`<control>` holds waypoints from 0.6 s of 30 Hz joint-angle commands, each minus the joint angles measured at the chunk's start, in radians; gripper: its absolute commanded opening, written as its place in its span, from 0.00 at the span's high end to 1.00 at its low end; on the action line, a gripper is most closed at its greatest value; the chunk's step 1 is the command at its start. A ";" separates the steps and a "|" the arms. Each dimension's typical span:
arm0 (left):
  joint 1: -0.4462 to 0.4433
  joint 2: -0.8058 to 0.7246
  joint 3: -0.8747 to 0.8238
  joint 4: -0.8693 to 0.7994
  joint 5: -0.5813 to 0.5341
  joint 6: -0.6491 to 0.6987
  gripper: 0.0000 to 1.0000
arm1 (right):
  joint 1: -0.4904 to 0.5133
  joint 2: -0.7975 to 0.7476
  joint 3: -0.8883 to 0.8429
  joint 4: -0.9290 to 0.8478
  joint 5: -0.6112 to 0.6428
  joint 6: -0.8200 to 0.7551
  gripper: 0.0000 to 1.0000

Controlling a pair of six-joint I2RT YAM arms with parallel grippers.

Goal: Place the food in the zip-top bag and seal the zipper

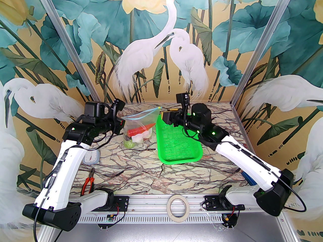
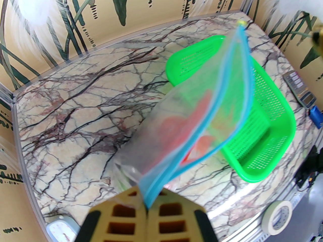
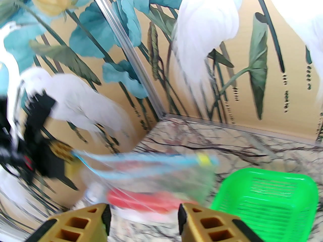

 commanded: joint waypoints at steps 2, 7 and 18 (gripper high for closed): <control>0.058 0.038 0.055 -0.023 0.128 -0.010 1.00 | -0.049 -0.001 -0.097 0.069 -0.033 -0.150 0.46; 0.073 0.074 0.048 -0.030 0.121 -0.006 1.00 | -0.146 0.085 -0.181 0.297 -0.235 -0.135 0.40; 0.086 0.073 0.024 -0.026 0.083 0.015 1.00 | -0.207 0.436 -0.095 0.705 -0.528 -0.001 0.34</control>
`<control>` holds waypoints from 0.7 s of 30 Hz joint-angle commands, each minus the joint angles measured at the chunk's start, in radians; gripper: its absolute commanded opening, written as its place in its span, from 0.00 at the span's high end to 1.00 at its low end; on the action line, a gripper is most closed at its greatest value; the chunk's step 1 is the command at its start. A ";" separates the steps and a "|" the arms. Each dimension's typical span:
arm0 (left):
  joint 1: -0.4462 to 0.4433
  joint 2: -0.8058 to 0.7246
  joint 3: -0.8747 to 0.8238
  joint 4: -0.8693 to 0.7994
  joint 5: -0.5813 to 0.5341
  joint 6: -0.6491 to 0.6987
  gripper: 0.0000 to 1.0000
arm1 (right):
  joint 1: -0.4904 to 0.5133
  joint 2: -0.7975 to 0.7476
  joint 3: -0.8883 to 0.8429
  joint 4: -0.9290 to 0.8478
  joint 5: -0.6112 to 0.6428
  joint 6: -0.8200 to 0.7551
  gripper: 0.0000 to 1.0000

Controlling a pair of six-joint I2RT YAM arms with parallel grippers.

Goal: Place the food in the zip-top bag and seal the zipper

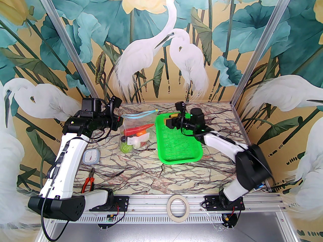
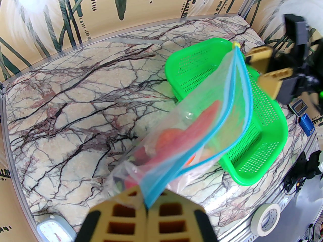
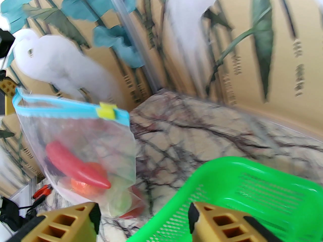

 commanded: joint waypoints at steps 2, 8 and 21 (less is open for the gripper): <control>0.009 -0.008 -0.011 -0.007 -0.001 0.016 1.00 | 0.007 0.092 0.078 0.226 -0.102 0.062 0.34; 0.015 -0.010 -0.015 -0.006 -0.006 0.016 1.00 | 0.009 0.197 0.131 0.349 -0.117 0.109 0.33; 0.027 -0.007 -0.021 0.002 0.000 0.017 1.00 | 0.029 0.323 0.268 0.401 -0.214 0.166 0.34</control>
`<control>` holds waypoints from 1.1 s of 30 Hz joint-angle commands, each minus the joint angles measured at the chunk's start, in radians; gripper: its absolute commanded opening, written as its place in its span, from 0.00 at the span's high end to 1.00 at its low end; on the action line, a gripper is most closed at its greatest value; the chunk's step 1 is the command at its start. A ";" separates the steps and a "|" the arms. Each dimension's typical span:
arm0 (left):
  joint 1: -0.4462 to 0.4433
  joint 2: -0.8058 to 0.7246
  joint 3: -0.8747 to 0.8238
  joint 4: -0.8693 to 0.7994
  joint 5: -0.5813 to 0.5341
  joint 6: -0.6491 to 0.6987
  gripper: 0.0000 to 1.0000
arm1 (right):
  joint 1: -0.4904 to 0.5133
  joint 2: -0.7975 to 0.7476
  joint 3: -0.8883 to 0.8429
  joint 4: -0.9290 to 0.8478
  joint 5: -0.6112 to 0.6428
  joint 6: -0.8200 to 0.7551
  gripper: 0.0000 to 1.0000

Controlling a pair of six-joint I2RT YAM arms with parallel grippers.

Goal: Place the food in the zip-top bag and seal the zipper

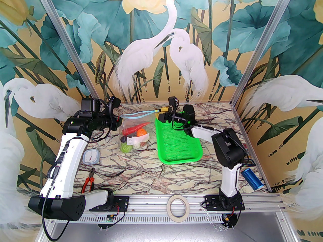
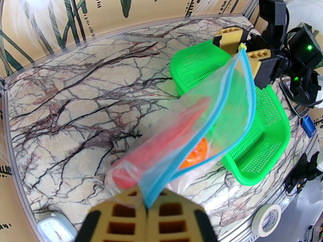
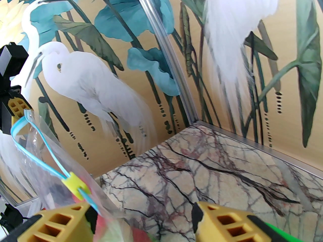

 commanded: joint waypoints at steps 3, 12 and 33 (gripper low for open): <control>0.014 -0.009 -0.013 0.005 0.006 0.015 1.00 | 0.027 0.032 0.040 0.077 -0.098 0.025 0.35; 0.025 -0.022 -0.021 0.014 0.001 0.007 1.00 | 0.038 -0.026 0.004 0.024 -0.127 -0.016 0.94; 0.037 -0.005 0.052 -0.115 -0.086 -0.048 1.00 | 0.094 -0.409 0.071 -0.896 -0.149 -0.392 1.00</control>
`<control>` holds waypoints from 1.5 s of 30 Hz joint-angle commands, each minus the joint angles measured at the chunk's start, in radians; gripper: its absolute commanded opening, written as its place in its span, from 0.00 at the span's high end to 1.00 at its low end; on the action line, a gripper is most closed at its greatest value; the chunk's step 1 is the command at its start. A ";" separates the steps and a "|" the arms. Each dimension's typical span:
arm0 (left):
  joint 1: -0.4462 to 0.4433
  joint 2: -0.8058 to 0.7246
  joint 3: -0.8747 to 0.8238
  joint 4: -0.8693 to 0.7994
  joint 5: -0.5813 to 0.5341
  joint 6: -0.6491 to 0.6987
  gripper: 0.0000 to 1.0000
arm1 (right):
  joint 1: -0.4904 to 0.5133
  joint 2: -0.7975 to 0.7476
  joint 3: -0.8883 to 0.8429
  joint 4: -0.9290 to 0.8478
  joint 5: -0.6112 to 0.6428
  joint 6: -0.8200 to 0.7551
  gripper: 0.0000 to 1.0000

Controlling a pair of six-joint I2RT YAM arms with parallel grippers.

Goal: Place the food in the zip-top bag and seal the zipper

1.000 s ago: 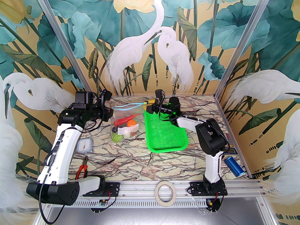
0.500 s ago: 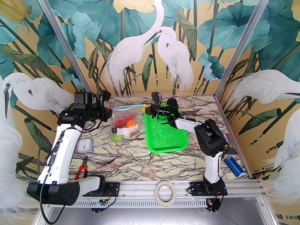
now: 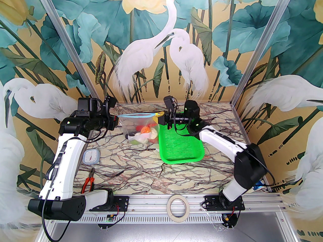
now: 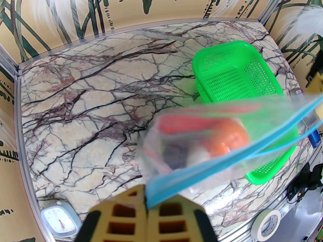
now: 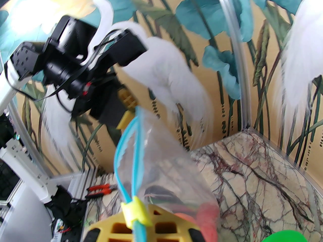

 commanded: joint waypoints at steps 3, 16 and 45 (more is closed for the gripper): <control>0.010 0.017 0.014 -0.075 -0.016 -0.015 1.00 | 0.001 -0.027 0.052 -0.386 0.025 -0.152 1.00; 0.010 0.063 0.012 -0.087 -0.111 -0.042 0.75 | -0.010 0.071 0.071 -0.365 0.160 -0.126 1.00; -0.145 0.012 0.089 0.212 0.294 0.018 0.50 | 0.019 0.023 0.049 -0.146 0.013 -0.052 1.00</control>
